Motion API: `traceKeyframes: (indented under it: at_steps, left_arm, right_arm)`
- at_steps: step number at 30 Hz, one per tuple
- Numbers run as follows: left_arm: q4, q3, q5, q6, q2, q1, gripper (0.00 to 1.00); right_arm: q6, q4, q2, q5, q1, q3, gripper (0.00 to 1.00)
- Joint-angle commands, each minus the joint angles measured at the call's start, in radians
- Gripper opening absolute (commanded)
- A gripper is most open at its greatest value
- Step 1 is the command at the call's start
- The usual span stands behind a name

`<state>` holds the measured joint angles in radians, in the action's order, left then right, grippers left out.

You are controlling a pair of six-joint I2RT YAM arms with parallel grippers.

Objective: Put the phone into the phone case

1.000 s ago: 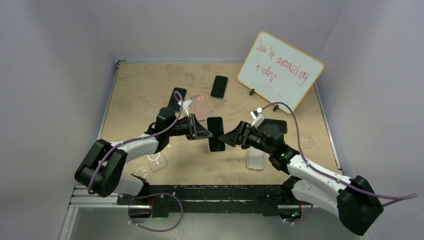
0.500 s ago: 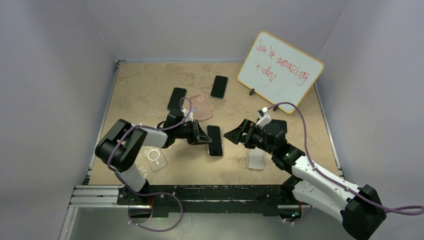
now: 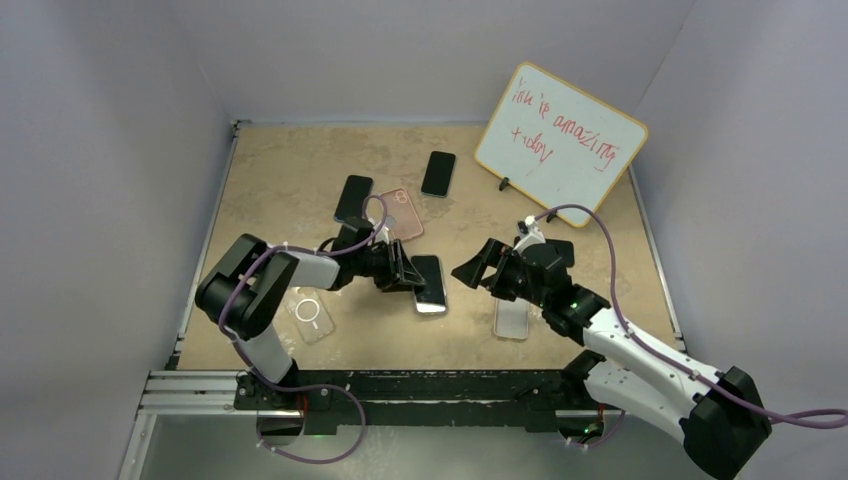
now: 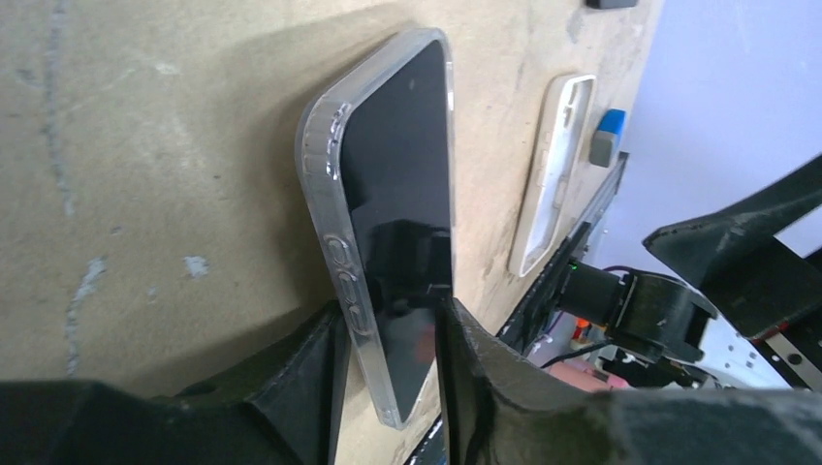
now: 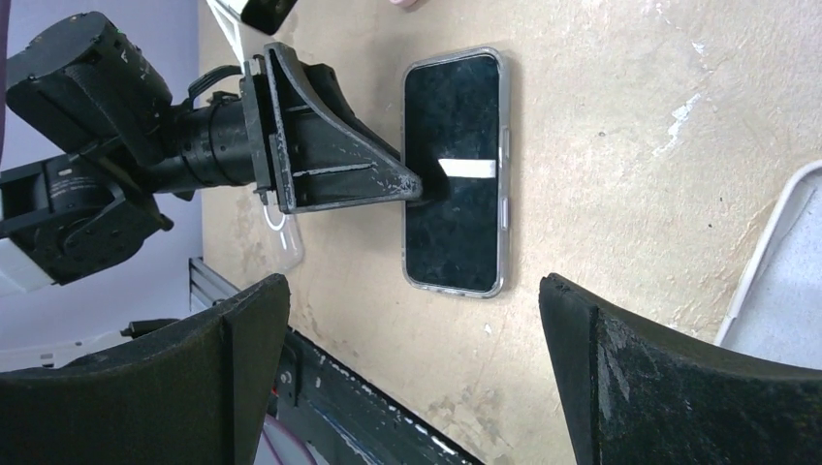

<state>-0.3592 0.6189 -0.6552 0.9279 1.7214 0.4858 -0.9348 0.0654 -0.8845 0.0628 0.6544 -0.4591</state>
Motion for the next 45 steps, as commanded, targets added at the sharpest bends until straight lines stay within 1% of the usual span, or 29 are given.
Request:
traceKeyframes:
  at_steps: [1,4,8,9,13,15,17,18,22,26,29,33,35,41,45]
  left_arm:
    - [0.155,0.072,0.077,-0.096,-0.048,0.005,0.43]
    - [0.284,0.109,0.134,-0.146,-0.096,0.005,0.52]
    - [0.467,0.151,0.244,-0.212,-0.19,0.005,0.81]
    - [0.507,0.158,0.275,-0.227,-0.219,0.005,0.85]
    - [0.684,0.207,0.431,-0.255,-0.302,0.005,0.89]
    - [0.795,0.237,0.555,-0.249,-0.325,0.004,0.89]
    - [0.875,0.243,0.696,-0.211,-0.354,0.0,0.89]
    - [0.894,0.23,0.739,-0.191,-0.374,-0.006,0.89]
    - [0.931,0.15,0.876,-0.095,-0.486,-0.032,0.84]
    - [1.024,0.147,0.981,-0.049,-0.523,-0.045,0.8]
    - [1.068,0.146,1.032,-0.022,-0.502,-0.052,0.76]
    - [1.105,0.133,1.074,0.036,-0.456,-0.071,0.66]
    - [1.11,0.125,1.087,0.054,-0.434,-0.075,0.63]
    - [1.051,0.087,1.058,0.058,-0.395,-0.088,0.54]
    - [1.007,0.062,1.029,0.061,-0.379,-0.09,0.51]
  right_arm:
    - [-0.018,-0.046,-0.009,-0.042,0.001,-0.053,0.99]
    - [-0.044,-0.062,-0.016,-0.046,0.001,-0.058,0.99]
    - [-0.059,-0.114,-0.03,-0.04,0.001,-0.078,0.99]
    - [-0.06,-0.116,-0.033,-0.041,0.001,-0.082,0.99]
    - [-0.054,-0.131,-0.049,-0.059,0.001,-0.098,0.99]
    - [-0.051,-0.152,-0.06,-0.085,0.001,-0.11,0.99]
    - [-0.058,-0.175,-0.072,-0.103,0.001,-0.122,0.99]
    - [-0.06,-0.181,-0.078,-0.103,0.001,-0.128,0.99]
    - [-0.063,-0.184,-0.093,-0.089,0.001,-0.138,0.99]
    - [-0.07,-0.186,-0.093,-0.09,0.001,-0.132,0.99]
    - [-0.074,-0.164,-0.092,-0.089,0.001,-0.119,0.99]
    - [-0.075,-0.149,-0.095,-0.084,0.001,-0.115,0.98]
    - [-0.075,-0.148,-0.092,-0.08,0.001,-0.116,0.98]
    - [-0.075,-0.151,-0.073,-0.065,0.001,-0.104,0.98]
    - [-0.073,-0.154,-0.052,-0.067,0.002,-0.093,0.98]
